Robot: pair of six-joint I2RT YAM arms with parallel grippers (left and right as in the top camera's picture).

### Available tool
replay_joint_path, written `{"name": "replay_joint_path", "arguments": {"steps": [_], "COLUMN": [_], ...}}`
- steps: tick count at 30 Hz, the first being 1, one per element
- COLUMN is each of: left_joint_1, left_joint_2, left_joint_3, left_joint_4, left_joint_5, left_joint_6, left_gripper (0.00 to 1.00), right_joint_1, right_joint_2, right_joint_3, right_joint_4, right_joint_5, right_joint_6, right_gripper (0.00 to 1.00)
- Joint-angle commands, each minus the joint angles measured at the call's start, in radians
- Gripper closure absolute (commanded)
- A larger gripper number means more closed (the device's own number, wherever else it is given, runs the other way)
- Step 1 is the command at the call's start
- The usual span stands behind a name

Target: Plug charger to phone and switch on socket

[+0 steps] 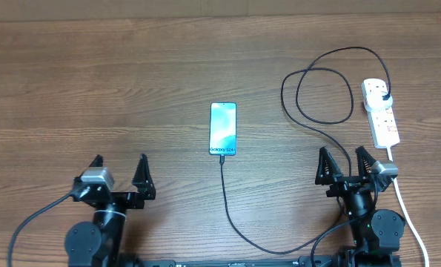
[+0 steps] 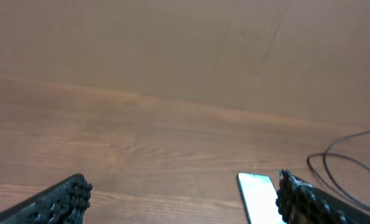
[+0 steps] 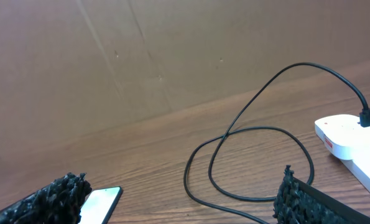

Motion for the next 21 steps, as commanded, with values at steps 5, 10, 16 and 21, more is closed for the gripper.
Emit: {"name": "replay_joint_path", "arguments": {"steps": [5,10,16,21], "left_joint_1": [0.007,0.007,0.007,0.007], "left_joint_2": [-0.069,-0.069,-0.069,-0.069], "left_joint_3": [-0.172,-0.255,-0.307,-0.307], "left_joint_4": [0.156,0.236,0.293,0.244], "left_joint_5": [0.021,-0.029,-0.079,-0.049], "left_joint_6": [-0.037,-0.037,-0.027,0.106], "left_gripper": [0.00,0.00,0.01,0.00], "right_joint_1": [0.000,0.000,0.000,0.000], "right_joint_2": [-0.012,-0.012,-0.012,-0.012], "right_joint_3": [-0.011,-0.011,-0.011,-0.011], "right_joint_4": [0.003,0.003,0.003,0.003], "right_joint_5": [0.013,0.013,0.013,0.013], "right_joint_6": [-0.001,-0.001,-0.001,-0.001], "right_gripper": [0.00,0.00,0.00,0.00]}}
